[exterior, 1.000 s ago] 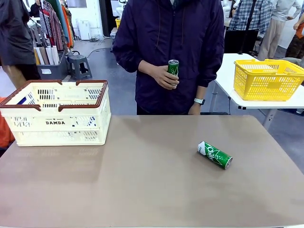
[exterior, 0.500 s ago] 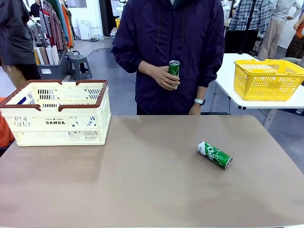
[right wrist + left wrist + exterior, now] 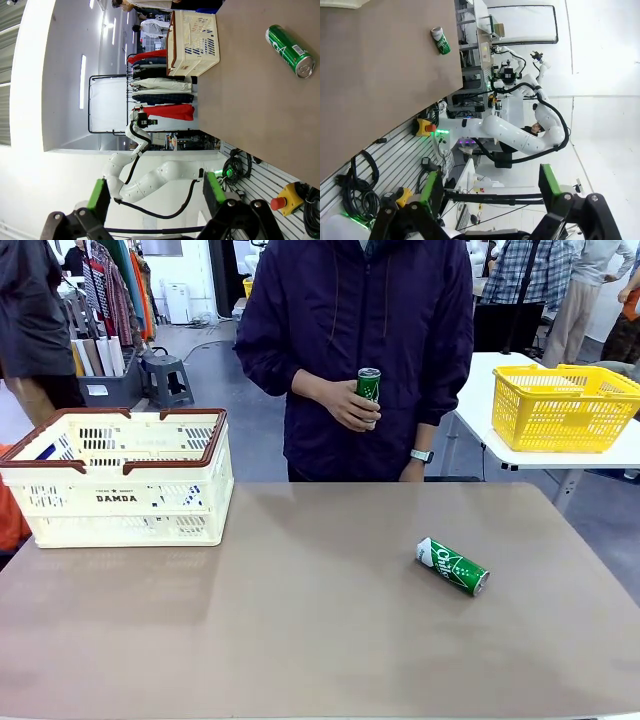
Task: Place the drinks into the Shopping basket.
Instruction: Pick up one drink and place it into the Shopping basket.
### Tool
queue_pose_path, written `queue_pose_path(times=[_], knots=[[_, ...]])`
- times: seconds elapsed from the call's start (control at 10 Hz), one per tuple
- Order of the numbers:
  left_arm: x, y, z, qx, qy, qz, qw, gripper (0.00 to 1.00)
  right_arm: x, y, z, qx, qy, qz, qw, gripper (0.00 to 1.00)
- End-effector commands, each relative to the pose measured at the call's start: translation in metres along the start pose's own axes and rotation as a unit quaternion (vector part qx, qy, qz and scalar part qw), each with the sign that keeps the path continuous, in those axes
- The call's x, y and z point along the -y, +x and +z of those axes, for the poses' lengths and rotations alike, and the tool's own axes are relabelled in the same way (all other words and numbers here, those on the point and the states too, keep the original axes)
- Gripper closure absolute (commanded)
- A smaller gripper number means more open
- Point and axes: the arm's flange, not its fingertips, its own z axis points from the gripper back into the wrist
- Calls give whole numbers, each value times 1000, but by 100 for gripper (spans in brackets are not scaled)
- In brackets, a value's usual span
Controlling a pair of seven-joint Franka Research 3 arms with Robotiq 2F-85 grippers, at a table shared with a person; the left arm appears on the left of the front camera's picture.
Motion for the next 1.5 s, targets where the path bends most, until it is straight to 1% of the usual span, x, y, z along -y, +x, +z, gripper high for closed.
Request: queue_pose_path(times=[0.0,0.2,0.3,0.4,0.5,0.6,0.7,0.8,0.9,1.0,1.1,1.2,1.3,1.4], knots=[[2,0,-1,5,-8,2,1000,0,-7,1,-1,3,8,-9,1000,0],[2,0,-1,5,-8,2,1000,0,-7,1,-1,3,8,-9,1000,0],[2,0,-1,5,-8,2,1000,0,0,0,0,0,0,0,1000,0],[2,0,-1,5,-8,2,1000,0,-19,20,-38,-48,-134,-16,990,0],[2,0,-1,5,-8,2,1000,0,-36,48,-75,-99,-216,-22,971,0],[2,0,-1,5,-8,2,1000,0,-46,73,-111,-129,-293,-38,947,0],[2,0,-1,5,-8,2,1000,0,-49,92,-149,-156,-381,-61,909,0],[2,0,-1,5,-8,2,1000,0,-47,106,-177,-163,-452,-66,874,0],[2,0,-1,5,-8,2,1000,0,-43,115,-204,-158,-522,-62,836,0],[2,0,-1,5,-8,2,1000,0,-40,119,-227,-155,-592,-48,789,0],[2,0,-1,5,-8,2,1000,0,-34,118,-248,-163,-650,-27,742,0],[2,0,-1,5,-8,2,1000,0,-24,116,-264,-129,-689,1,713,0],[2,0,-1,5,-8,2,1000,0,-12,113,-270,-98,-696,16,711,0],[2,0,-1,5,-8,2,1000,0,-4,110,-269,-62,-683,28,728,0]])
